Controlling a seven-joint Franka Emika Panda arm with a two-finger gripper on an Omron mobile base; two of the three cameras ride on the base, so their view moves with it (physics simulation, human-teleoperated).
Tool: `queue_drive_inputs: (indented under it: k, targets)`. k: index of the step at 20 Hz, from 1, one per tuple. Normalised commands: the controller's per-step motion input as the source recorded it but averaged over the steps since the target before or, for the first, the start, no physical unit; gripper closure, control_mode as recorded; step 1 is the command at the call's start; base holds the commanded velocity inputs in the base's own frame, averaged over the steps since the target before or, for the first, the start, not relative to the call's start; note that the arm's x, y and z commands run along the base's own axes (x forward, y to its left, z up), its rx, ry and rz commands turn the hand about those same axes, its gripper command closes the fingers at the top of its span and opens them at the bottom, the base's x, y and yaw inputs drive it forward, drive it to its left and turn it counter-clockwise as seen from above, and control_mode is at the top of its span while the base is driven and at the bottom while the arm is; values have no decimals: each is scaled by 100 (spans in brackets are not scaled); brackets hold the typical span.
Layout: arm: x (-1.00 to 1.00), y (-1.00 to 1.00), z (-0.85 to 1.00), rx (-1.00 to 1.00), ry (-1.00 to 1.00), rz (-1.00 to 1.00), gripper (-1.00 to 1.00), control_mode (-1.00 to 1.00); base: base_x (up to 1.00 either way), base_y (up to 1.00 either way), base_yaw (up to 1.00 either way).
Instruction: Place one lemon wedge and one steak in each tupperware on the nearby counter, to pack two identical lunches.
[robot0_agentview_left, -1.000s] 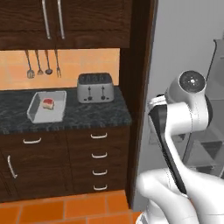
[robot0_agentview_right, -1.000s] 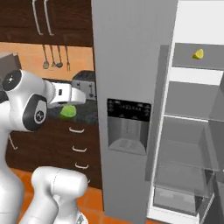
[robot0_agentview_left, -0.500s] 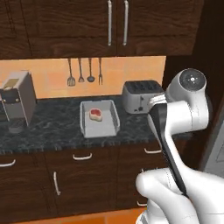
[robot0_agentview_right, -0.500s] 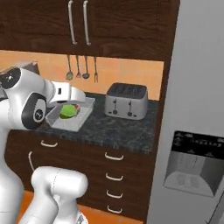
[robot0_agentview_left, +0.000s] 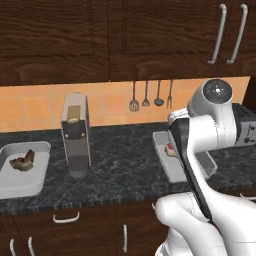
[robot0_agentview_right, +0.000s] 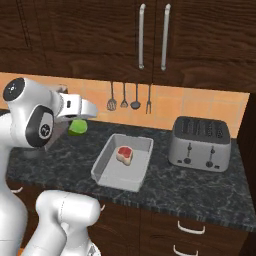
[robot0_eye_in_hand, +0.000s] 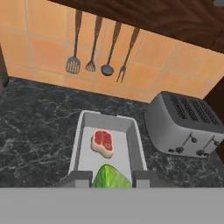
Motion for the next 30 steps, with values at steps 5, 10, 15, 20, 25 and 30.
queue_drive_inputs:
  k: [5,10,15,20,25,30]
  targets:
    - [0,-24,-28,-3,11,0,100,-100,0,6,0]
    - [21,-75,-50,0,17,1,100,-100,0,0,0]
    - [31,-57,-97,0,0,10,100,-100,0,0,0]
    - [55,-10,-90,2,2,18,100,-100,0,0,0]
    - [57,0,-35,1,20,27,100,-100,0,0,0]
    - [77,-20,-37,0,13,34,100,-100,0,0,0]
